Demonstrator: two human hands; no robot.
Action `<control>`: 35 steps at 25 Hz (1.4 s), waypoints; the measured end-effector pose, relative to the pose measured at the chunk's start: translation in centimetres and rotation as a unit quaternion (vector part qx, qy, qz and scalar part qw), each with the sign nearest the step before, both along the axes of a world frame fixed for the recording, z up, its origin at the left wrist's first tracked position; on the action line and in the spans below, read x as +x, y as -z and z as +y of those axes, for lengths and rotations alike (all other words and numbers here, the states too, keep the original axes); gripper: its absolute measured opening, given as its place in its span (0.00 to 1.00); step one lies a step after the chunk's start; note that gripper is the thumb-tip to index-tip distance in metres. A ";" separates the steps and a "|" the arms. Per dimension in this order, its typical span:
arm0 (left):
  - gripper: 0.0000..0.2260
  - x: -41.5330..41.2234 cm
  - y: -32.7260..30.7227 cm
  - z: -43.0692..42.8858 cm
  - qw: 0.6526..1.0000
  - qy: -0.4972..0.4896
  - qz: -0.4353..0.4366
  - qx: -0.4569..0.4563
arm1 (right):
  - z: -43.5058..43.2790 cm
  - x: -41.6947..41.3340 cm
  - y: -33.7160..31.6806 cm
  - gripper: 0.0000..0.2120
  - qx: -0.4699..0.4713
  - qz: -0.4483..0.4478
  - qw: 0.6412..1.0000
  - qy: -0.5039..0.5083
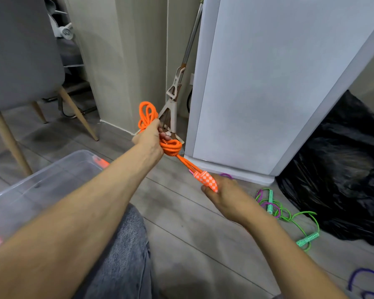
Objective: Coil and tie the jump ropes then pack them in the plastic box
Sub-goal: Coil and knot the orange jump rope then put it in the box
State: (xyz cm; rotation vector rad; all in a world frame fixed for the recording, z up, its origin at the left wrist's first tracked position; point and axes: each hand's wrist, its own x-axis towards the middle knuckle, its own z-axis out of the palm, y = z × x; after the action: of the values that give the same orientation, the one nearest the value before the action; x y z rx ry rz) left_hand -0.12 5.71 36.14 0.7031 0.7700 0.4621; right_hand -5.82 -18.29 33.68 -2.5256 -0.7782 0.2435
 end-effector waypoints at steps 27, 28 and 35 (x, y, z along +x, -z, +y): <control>0.30 -5.9 -3.1 -3.1 0.482 0.448 0.049 0.751 | 2.6 2.9 -3.4 0.19 -0.043 -0.433 0.901 0.007; 0.32 -6.4 -2.5 -1.6 0.465 0.418 0.065 0.778 | 4.4 3.0 -3.4 0.20 -0.040 -0.430 0.902 -0.011; 0.24 -10.2 2.5 8.7 0.490 0.258 0.164 0.816 | 16.3 3.6 -0.5 0.19 -0.043 -0.403 0.901 -0.158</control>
State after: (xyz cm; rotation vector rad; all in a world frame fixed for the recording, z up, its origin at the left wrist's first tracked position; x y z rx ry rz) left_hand -10.31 14.38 33.66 2.8349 0.1507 0.3838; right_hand -2.24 -1.97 34.22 -2.5389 -1.5098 -0.7353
